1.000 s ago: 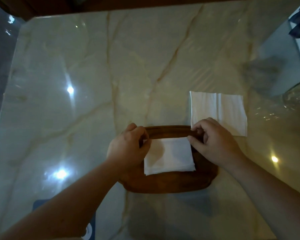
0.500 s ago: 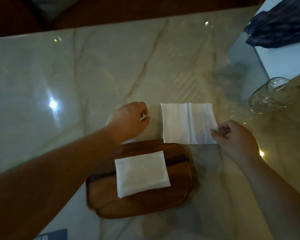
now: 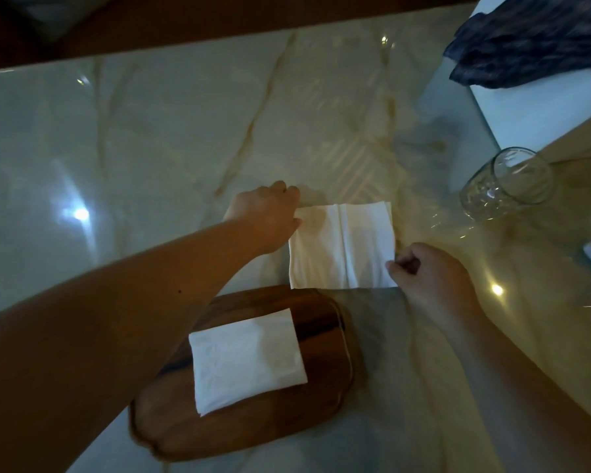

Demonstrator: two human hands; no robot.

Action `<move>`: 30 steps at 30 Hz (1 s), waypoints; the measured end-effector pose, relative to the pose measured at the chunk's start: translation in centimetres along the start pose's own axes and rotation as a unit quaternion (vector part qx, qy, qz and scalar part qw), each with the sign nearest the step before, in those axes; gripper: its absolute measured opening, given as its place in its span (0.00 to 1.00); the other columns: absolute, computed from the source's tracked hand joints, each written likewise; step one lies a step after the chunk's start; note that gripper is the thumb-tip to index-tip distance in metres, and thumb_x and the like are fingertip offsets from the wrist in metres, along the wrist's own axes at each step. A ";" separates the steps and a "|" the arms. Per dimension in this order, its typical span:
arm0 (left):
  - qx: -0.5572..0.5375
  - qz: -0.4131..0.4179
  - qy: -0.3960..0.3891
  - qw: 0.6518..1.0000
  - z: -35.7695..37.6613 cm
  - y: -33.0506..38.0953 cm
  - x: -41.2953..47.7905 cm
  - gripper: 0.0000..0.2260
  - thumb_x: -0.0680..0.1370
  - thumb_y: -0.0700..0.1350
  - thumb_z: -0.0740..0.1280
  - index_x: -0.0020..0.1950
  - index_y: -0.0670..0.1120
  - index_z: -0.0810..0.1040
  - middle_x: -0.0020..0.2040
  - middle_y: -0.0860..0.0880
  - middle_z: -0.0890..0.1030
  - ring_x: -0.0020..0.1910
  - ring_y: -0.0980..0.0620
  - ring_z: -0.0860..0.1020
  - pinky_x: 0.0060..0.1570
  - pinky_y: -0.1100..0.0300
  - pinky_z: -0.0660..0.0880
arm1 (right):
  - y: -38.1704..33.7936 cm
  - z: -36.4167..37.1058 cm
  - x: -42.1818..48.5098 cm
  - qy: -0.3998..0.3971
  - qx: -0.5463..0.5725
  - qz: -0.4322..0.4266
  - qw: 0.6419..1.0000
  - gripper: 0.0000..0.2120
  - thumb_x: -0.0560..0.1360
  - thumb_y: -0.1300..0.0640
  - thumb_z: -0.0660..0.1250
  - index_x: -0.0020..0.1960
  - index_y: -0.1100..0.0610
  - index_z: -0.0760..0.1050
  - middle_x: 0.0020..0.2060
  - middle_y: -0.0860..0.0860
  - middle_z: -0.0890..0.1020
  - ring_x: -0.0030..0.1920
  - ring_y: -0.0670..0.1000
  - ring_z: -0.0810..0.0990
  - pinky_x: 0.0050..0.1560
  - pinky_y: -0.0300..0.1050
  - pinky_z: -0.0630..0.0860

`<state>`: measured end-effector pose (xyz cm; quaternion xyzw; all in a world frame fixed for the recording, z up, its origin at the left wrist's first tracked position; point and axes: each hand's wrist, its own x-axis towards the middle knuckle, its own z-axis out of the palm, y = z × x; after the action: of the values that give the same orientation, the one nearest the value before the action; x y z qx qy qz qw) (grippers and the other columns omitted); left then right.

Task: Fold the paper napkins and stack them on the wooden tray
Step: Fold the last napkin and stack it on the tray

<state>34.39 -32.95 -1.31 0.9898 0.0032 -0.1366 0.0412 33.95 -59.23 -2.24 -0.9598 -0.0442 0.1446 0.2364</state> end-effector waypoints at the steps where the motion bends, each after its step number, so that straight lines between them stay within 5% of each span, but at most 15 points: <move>1: 0.006 0.001 -0.004 1.000 0.0 0.1 -0.1 0.15 0.79 0.55 0.58 0.60 0.46 0.71 0.49 0.48 0.74 0.47 0.46 0.77 0.37 0.52 0.71 | 0.0 -0.1 0.0 0.009 0.010 -0.007 1.000 0.07 0.70 0.50 0.71 0.37 0.50 0.74 0.31 0.43 0.76 0.36 0.50 0.77 0.37 0.43 0.70; 5: 0.008 -0.007 -0.011 1.000 0.1 -0.6 -1.1 0.13 0.80 0.53 0.55 0.55 0.47 0.74 0.42 0.50 0.70 0.42 0.48 0.74 0.36 0.54 0.69 | -1.9 -0.8 1.0 0.027 0.033 -0.058 0.997 0.07 0.71 0.53 0.71 0.37 0.50 0.73 0.30 0.41 0.75 0.34 0.45 0.76 0.32 0.36 0.66; 10: -0.019 -0.038 0.023 0.999 0.3 -2.4 -4.4 0.11 0.79 0.53 0.56 0.48 0.48 0.74 0.39 0.49 0.76 0.37 0.48 0.75 0.37 0.55 0.73 | -7.0 -1.0 4.8 0.041 0.050 -0.118 0.991 0.03 0.71 0.56 0.70 0.42 0.54 0.77 0.34 0.45 0.78 0.38 0.48 0.77 0.39 0.40 0.67; 18: -0.100 -0.140 0.107 0.979 0.9 -4.9 -9.3 0.10 0.78 0.53 0.60 0.44 0.49 0.74 0.34 0.51 0.76 0.32 0.48 0.74 0.30 0.60 0.65 | -15.3 0.6 8.1 0.010 0.051 -0.240 0.969 0.03 0.71 0.55 0.68 0.42 0.53 0.76 0.37 0.47 0.80 0.42 0.50 0.79 0.41 0.42 0.71; 23: -0.130 -0.197 0.121 0.964 1.5 -5.6 -11.0 0.11 0.78 0.54 0.60 0.43 0.49 0.75 0.34 0.50 0.79 0.31 0.49 0.76 0.27 0.62 0.63 | -17.7 2.0 8.3 -0.013 0.065 -0.275 0.959 0.03 0.71 0.56 0.68 0.43 0.54 0.77 0.39 0.48 0.81 0.41 0.48 0.78 0.39 0.39 0.69; 26: -0.128 -0.179 0.077 0.972 1.9 -5.0 -11.9 0.13 0.78 0.56 0.59 0.42 0.49 0.76 0.34 0.51 0.79 0.31 0.50 0.76 0.27 0.61 0.66 | -17.8 2.7 8.1 -0.042 0.066 -0.283 0.956 0.03 0.72 0.56 0.69 0.44 0.56 0.78 0.39 0.48 0.80 0.41 0.46 0.77 0.35 0.28 0.67; 30: -0.134 -0.162 0.080 0.974 1.9 -4.8 -12.5 0.10 0.77 0.56 0.60 0.46 0.51 0.75 0.43 0.52 0.78 0.41 0.49 0.78 0.33 0.58 0.67 | -17.3 3.0 7.2 -0.080 0.070 -0.297 0.949 0.03 0.72 0.57 0.70 0.45 0.56 0.79 0.39 0.46 0.81 0.38 0.39 0.76 0.37 0.23 0.66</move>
<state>21.80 -28.23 -0.11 0.9694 0.1846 -0.0600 0.1503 39.62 -41.57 1.45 -0.8695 -0.3363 0.1471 0.3306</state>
